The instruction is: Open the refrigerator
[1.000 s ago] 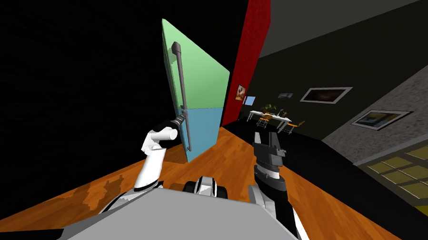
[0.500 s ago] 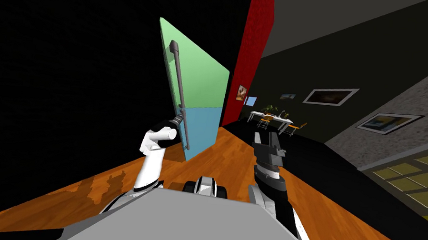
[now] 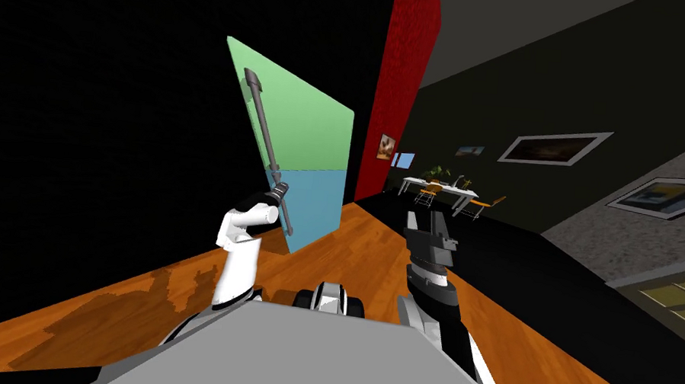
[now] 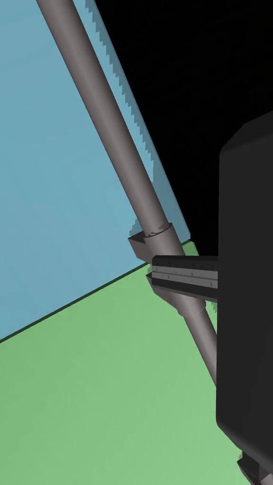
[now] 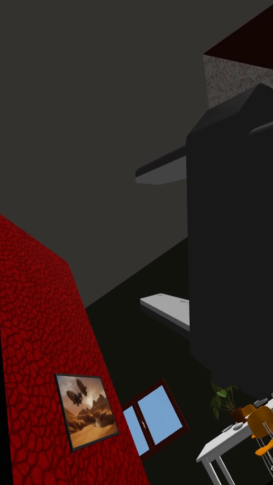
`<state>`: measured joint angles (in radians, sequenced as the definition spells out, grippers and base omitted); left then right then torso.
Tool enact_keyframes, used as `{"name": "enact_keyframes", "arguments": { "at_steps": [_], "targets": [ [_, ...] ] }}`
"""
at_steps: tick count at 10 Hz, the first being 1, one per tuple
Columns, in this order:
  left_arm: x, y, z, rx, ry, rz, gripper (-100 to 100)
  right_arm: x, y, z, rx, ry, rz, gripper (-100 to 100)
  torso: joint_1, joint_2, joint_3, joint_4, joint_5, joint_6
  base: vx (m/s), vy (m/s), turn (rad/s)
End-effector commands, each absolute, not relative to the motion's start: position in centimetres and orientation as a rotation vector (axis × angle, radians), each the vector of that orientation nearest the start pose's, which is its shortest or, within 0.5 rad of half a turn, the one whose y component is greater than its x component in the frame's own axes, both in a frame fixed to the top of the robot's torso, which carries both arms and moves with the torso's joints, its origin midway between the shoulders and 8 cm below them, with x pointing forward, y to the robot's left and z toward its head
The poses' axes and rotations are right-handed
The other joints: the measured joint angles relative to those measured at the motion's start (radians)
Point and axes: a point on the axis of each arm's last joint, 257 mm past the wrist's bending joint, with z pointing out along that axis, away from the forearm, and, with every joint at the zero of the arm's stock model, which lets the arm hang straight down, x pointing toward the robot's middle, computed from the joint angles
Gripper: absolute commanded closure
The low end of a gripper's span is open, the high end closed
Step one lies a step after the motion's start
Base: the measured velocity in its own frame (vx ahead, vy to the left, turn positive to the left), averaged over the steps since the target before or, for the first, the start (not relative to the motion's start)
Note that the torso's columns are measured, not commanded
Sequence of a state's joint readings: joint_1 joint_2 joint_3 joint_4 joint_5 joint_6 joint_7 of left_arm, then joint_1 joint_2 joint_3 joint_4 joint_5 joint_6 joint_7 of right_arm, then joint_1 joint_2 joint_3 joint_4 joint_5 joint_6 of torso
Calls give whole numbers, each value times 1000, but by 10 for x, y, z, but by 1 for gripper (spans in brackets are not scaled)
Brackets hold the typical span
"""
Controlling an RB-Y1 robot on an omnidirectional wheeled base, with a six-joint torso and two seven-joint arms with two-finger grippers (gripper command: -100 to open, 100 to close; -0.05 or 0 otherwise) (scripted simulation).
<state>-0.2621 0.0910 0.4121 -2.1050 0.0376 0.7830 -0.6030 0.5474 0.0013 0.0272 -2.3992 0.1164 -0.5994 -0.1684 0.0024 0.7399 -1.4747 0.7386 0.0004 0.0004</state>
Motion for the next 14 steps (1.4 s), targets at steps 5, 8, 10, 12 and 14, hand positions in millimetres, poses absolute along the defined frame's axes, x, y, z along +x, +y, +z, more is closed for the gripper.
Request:
{"name": "enact_keyframes", "arguments": {
  "at_steps": [5, 8, 10, 12, 14],
  "targets": [
    [507, 439, -13, -1030, 1193, -452, 100, 301, -250, 77, 501, 531, 1438, 0, -2, -2, -1, -1, -1, 0, -27, -368, 119],
    [505, 448, -2, -986, 1201, -396, -100, 301, -251, 77, 501, 532, 1437, 0, 14, -6, -4, -2, 5, -1, 57, 100, -15],
    [506, 447, -3, -978, 1212, -383, -100, 301, -251, 77, 501, 532, 1437, 0, -2, -4, -2, -1, 0, 0, 104, 166, -15],
    [507, 448, -3, -965, 1223, -365, -100, 301, -251, 77, 501, 532, 1437, 0, -4, -1, -1, 0, -1, 0, 93, 167, -21],
    [507, 451, 1, -942, 1232, -335, -100, 301, -250, 77, 501, 532, 1437, 0, -4, 0, 0, 0, -1, 0, 77, 143, -15]
  ]
}}
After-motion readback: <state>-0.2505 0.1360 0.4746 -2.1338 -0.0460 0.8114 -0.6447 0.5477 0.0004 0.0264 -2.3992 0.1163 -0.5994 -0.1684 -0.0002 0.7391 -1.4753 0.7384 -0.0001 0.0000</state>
